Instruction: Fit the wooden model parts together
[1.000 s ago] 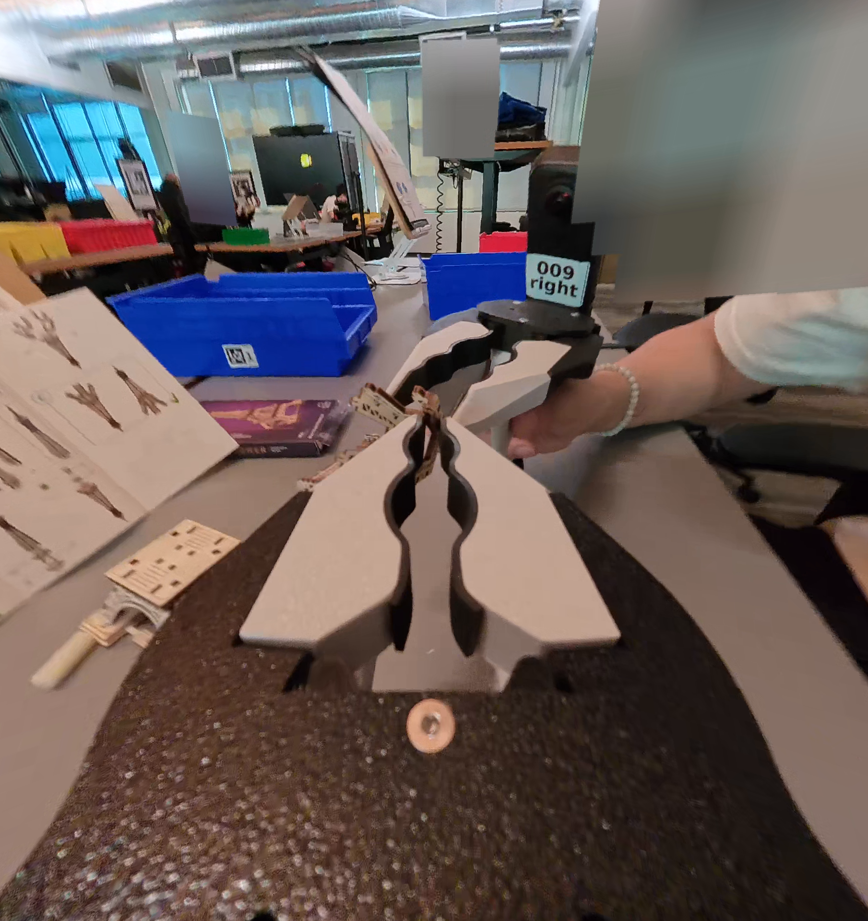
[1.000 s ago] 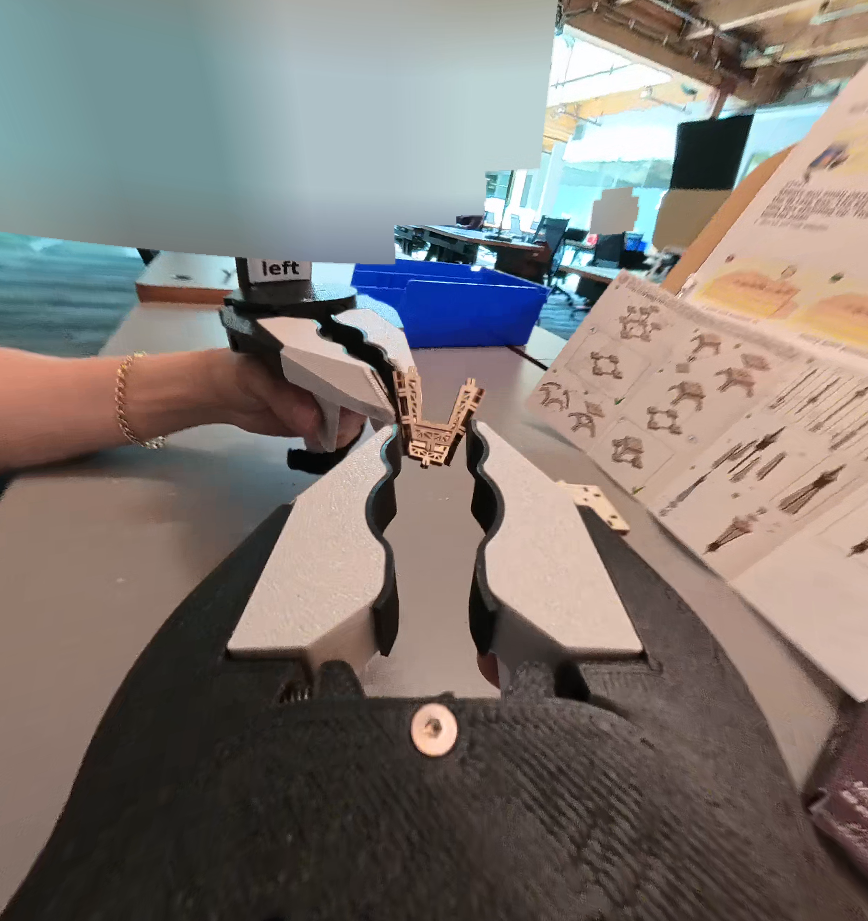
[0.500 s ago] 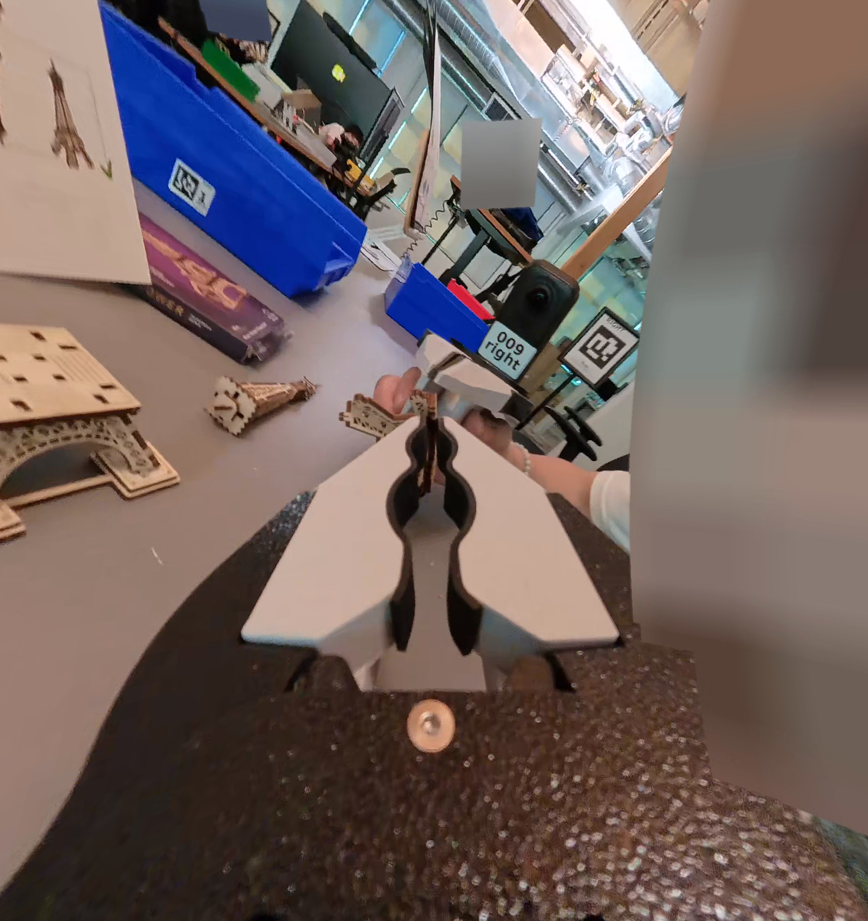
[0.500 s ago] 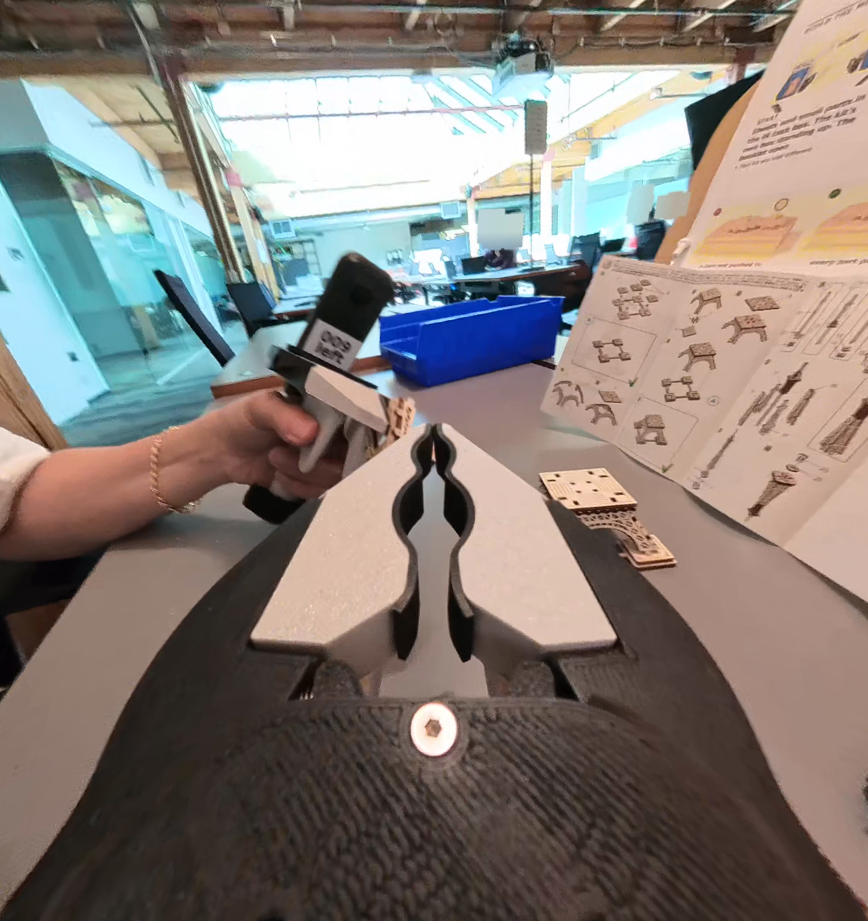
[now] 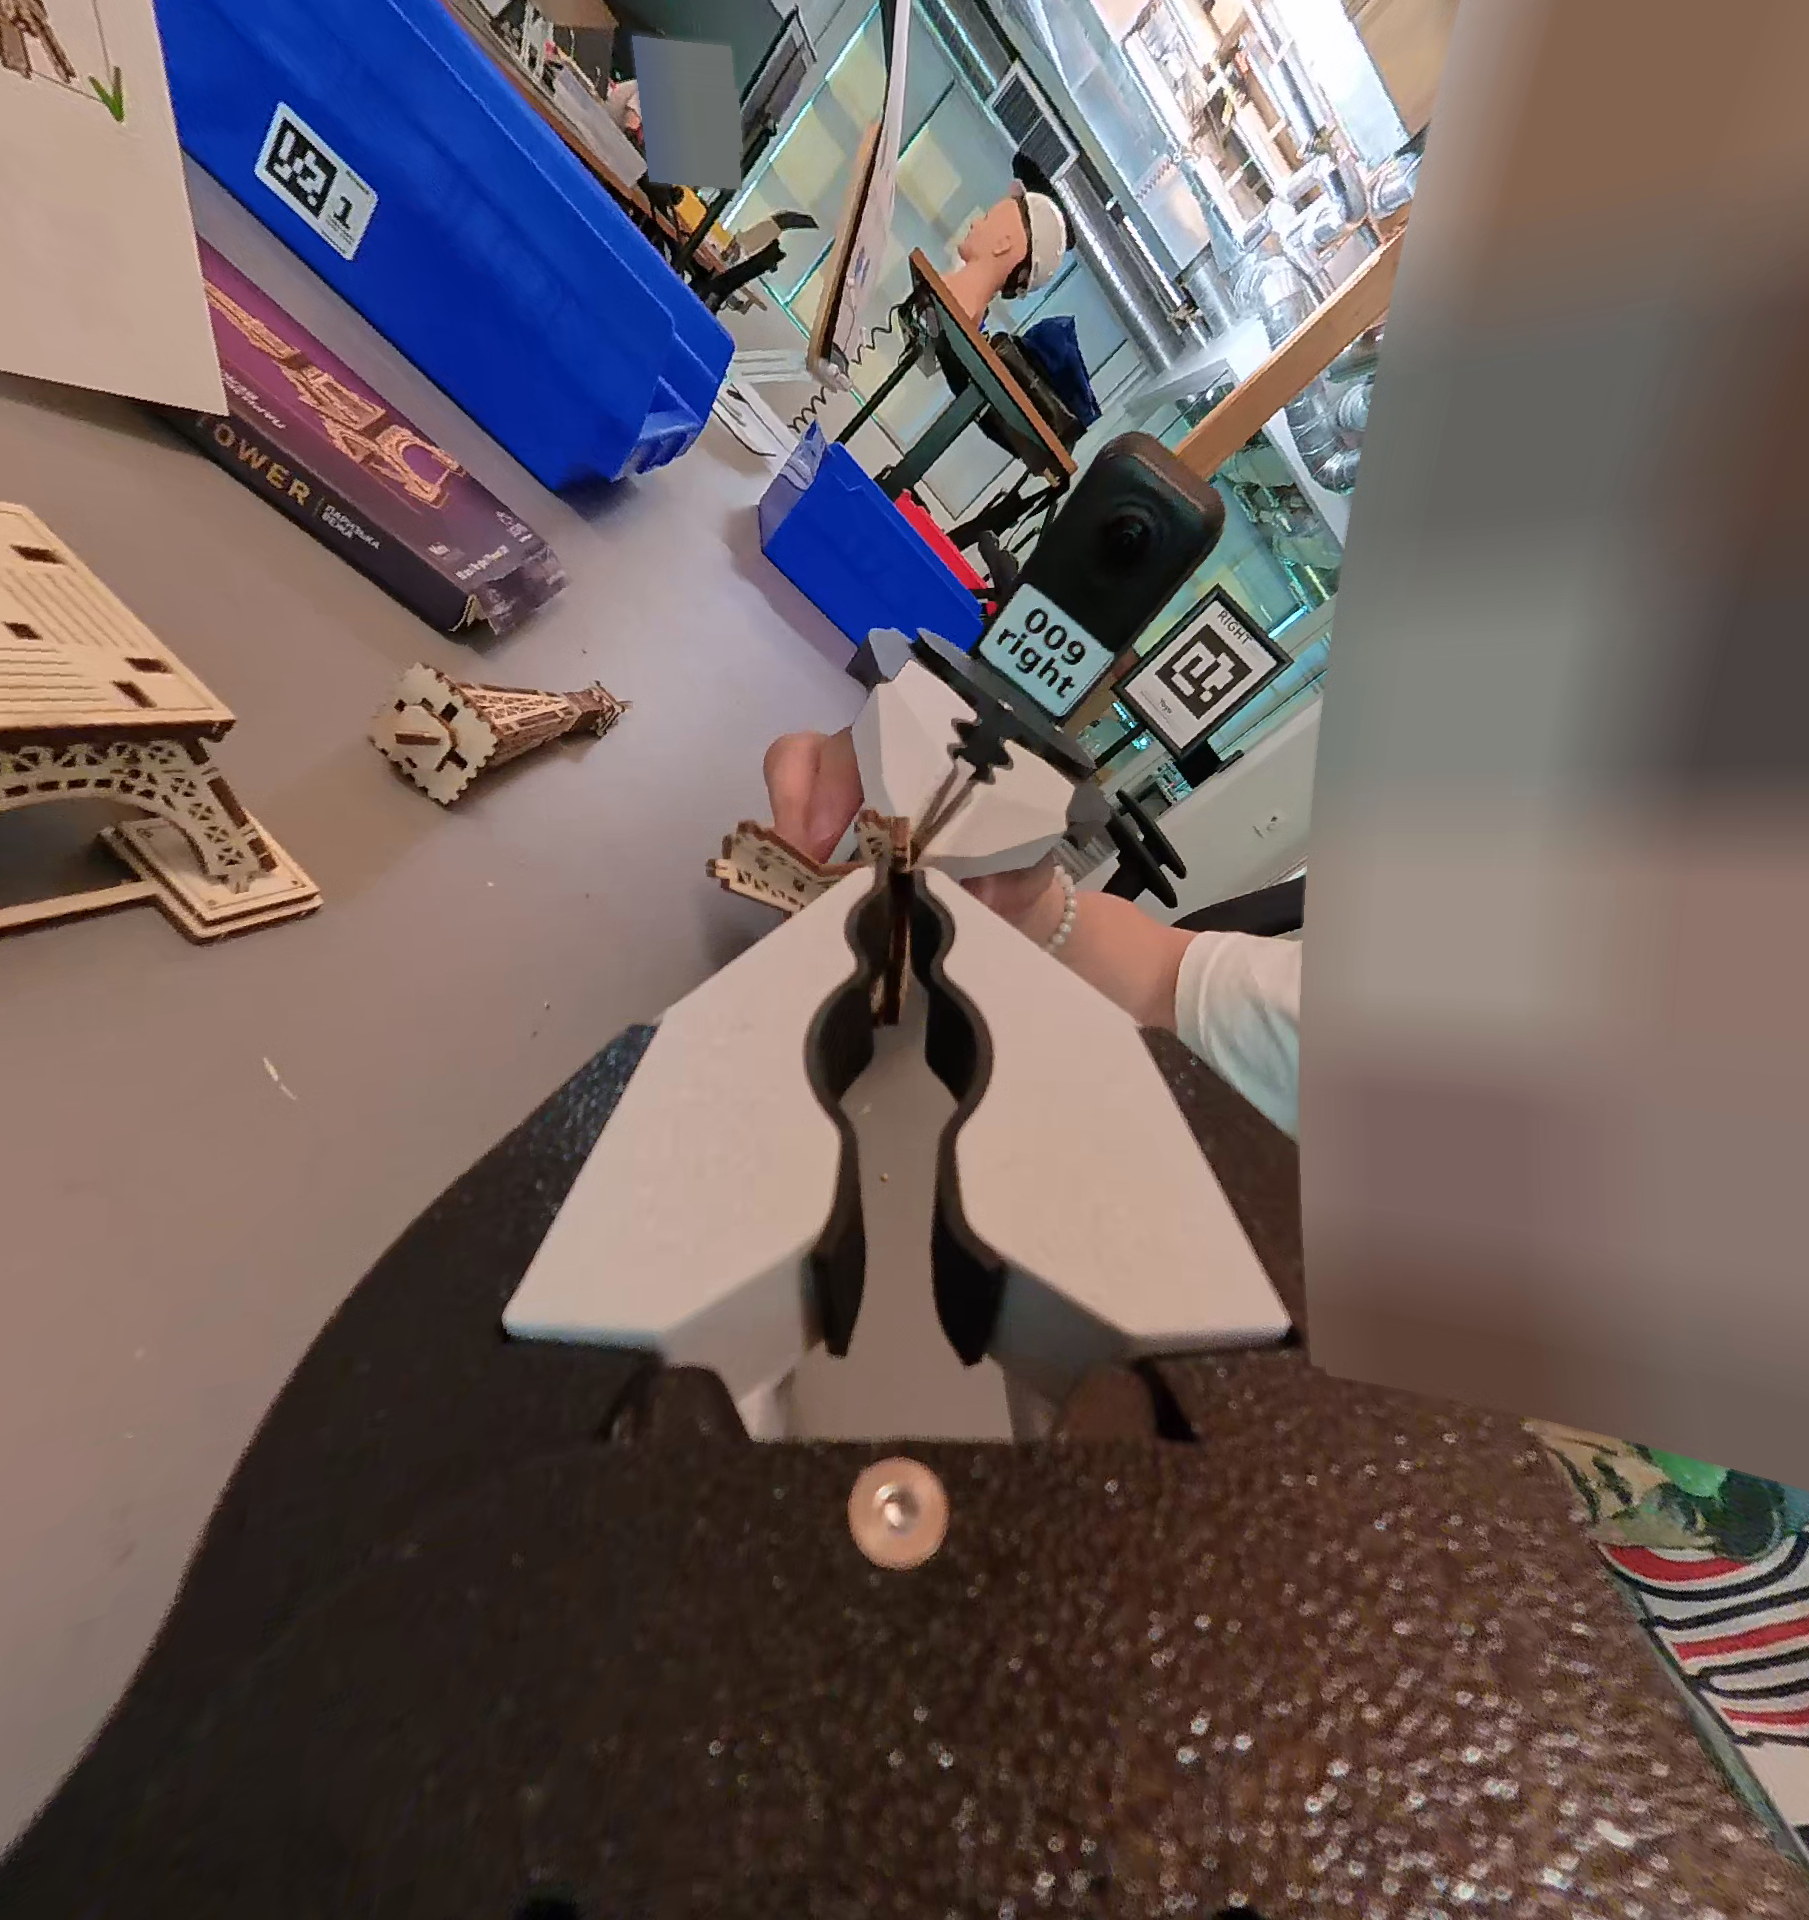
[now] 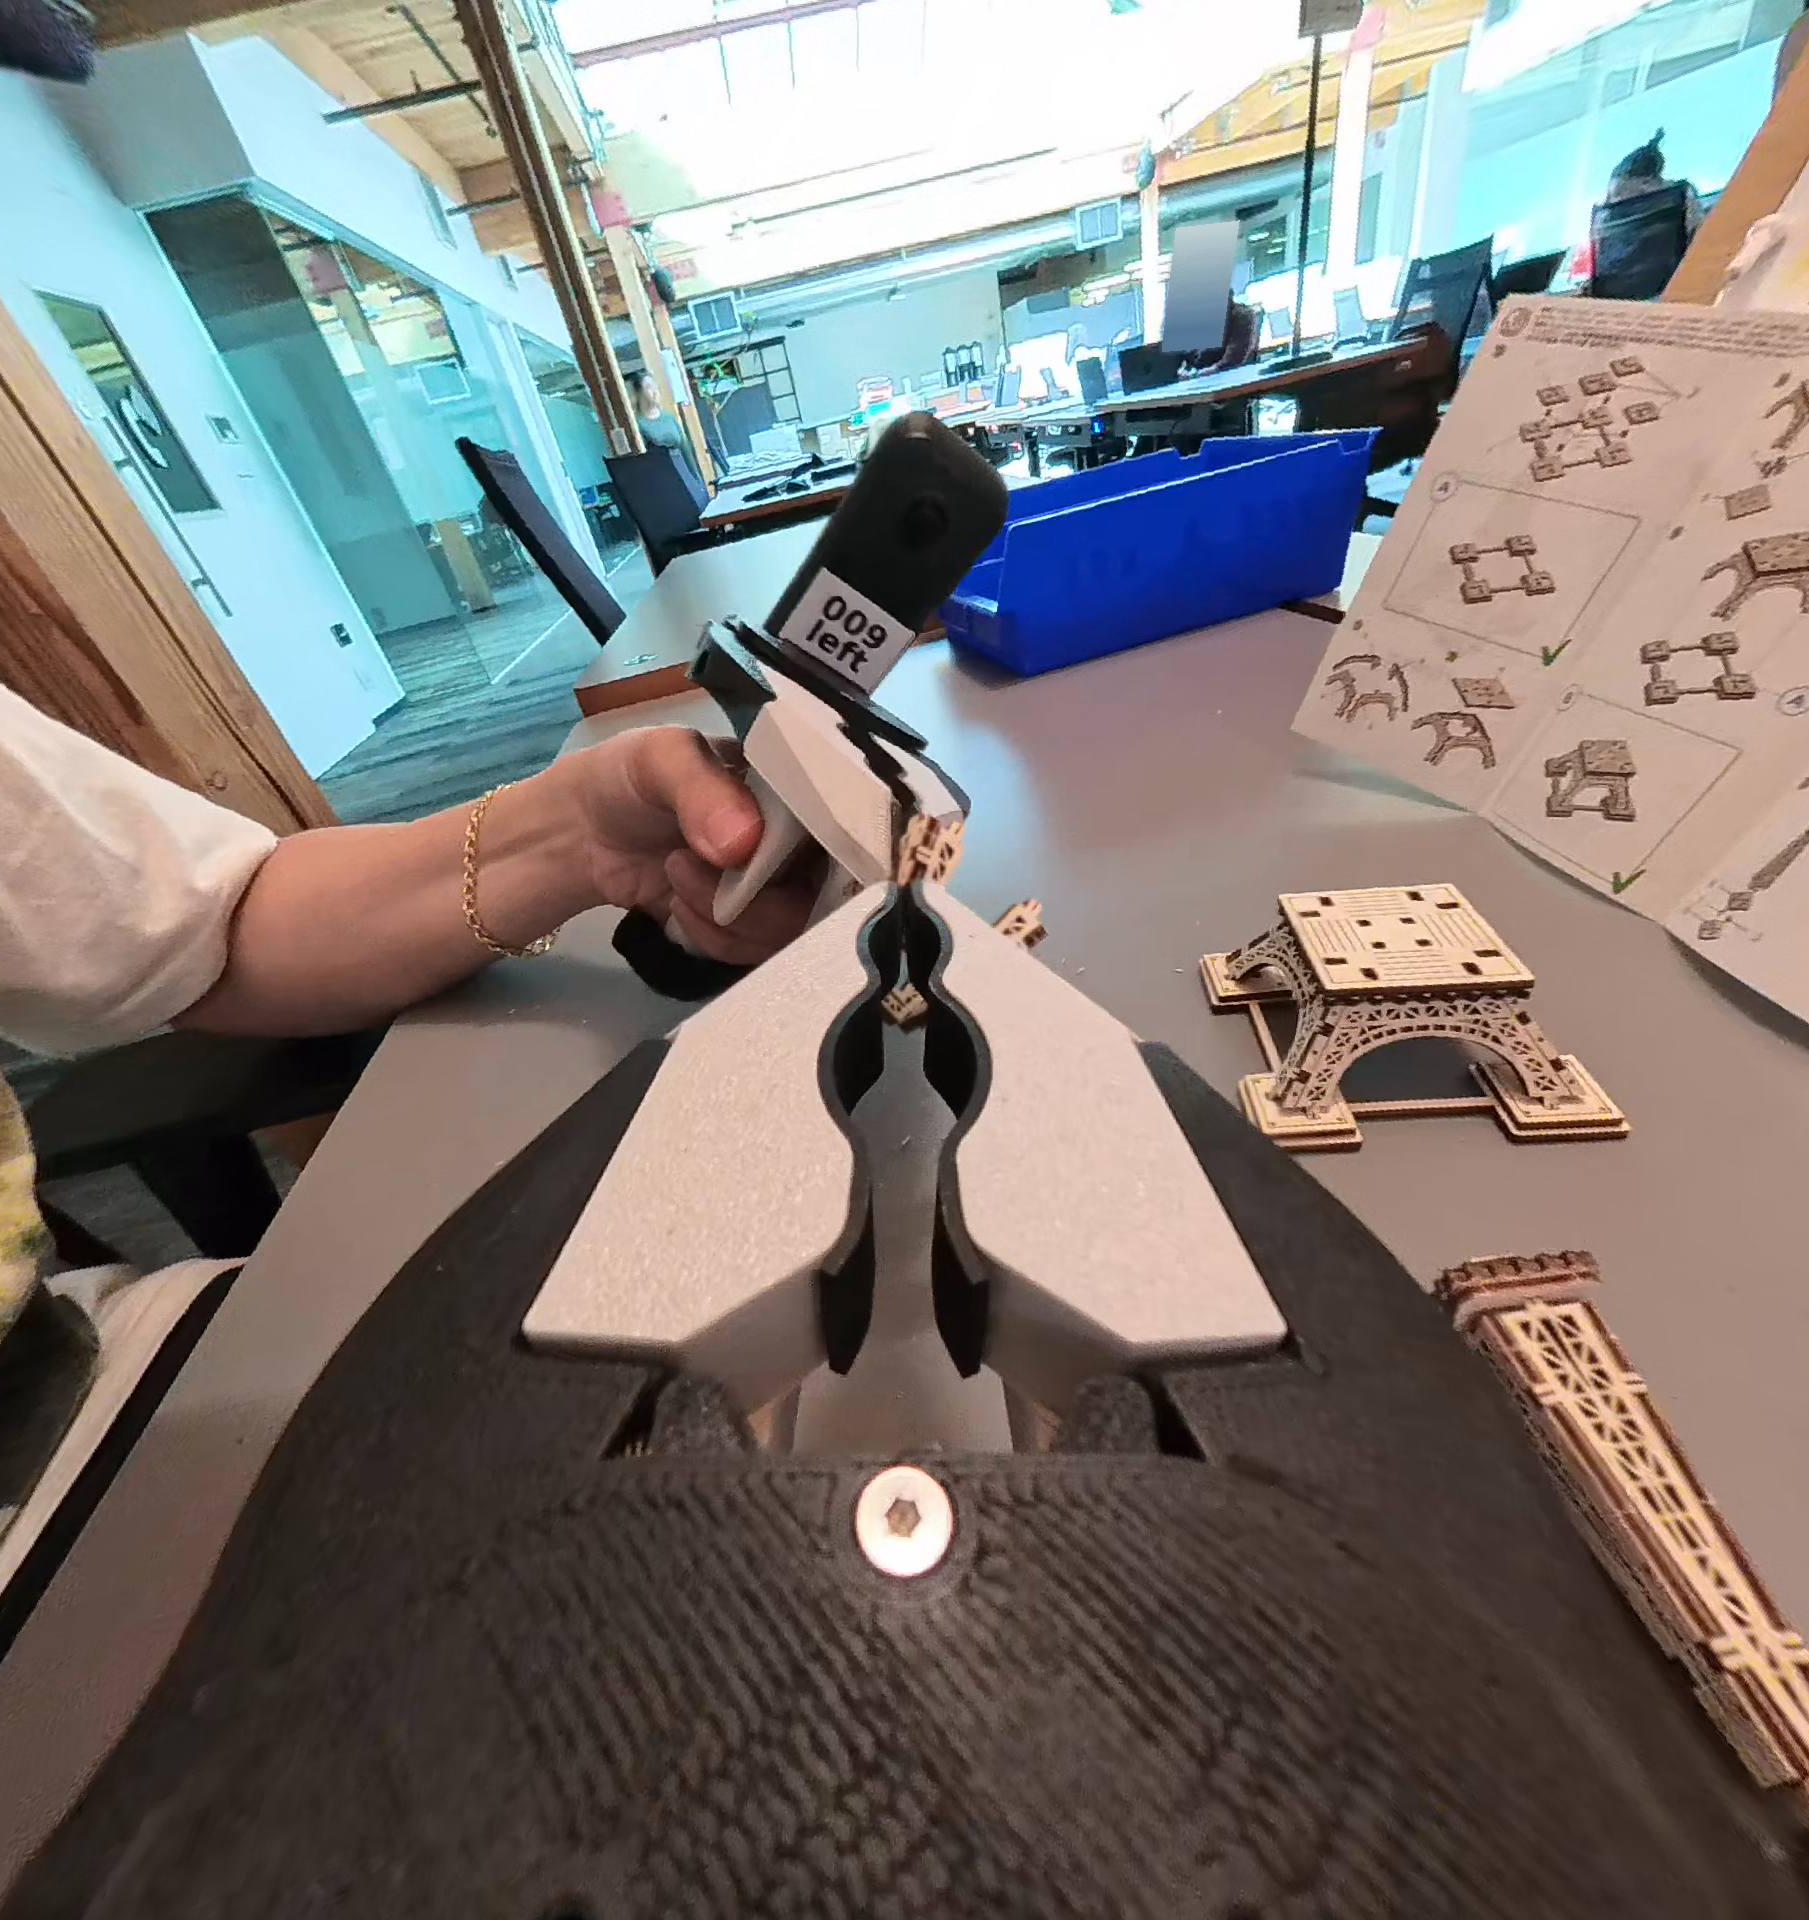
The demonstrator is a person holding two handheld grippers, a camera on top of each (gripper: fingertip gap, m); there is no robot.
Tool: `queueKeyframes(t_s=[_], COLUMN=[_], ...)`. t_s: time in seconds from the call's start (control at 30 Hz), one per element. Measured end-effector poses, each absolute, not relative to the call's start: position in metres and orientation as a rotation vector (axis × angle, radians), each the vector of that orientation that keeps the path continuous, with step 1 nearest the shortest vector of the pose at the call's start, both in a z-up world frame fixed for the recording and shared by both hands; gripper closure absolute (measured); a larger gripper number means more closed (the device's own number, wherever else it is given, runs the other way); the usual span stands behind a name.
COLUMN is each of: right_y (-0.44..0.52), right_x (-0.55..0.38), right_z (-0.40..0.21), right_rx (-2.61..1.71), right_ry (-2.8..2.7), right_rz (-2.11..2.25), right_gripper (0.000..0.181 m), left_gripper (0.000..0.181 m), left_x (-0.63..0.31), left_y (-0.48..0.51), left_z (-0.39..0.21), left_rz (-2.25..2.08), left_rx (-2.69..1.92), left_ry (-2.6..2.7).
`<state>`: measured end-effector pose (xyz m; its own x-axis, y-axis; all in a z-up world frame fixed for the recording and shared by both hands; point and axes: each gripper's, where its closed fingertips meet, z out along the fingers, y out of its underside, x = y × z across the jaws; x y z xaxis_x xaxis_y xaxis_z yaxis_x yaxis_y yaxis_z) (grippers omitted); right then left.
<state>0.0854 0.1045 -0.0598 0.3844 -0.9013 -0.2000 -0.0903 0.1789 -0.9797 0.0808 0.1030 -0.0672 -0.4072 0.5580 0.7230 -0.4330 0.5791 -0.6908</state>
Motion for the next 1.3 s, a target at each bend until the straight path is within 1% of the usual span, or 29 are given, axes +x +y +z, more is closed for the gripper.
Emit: queueKeyframes(t_s=[0.03, 1.3], right_y=[0.104, 0.113], right_x=[0.086, 0.09], right_z=[-0.061, -0.087], right_rx=[-1.276, -1.423], right_ry=[1.039, 1.145], right_rz=[-0.749, -0.665], right_gripper=[0.181, 0.181], left_gripper=[0.181, 0.181], left_x=[0.081, 0.083], left_y=[0.103, 0.112], left_z=[-0.068, -0.084], left_rz=[1.084, 1.041], left_rx=[-0.109, -0.219], left_ry=[-1.679, -1.748])
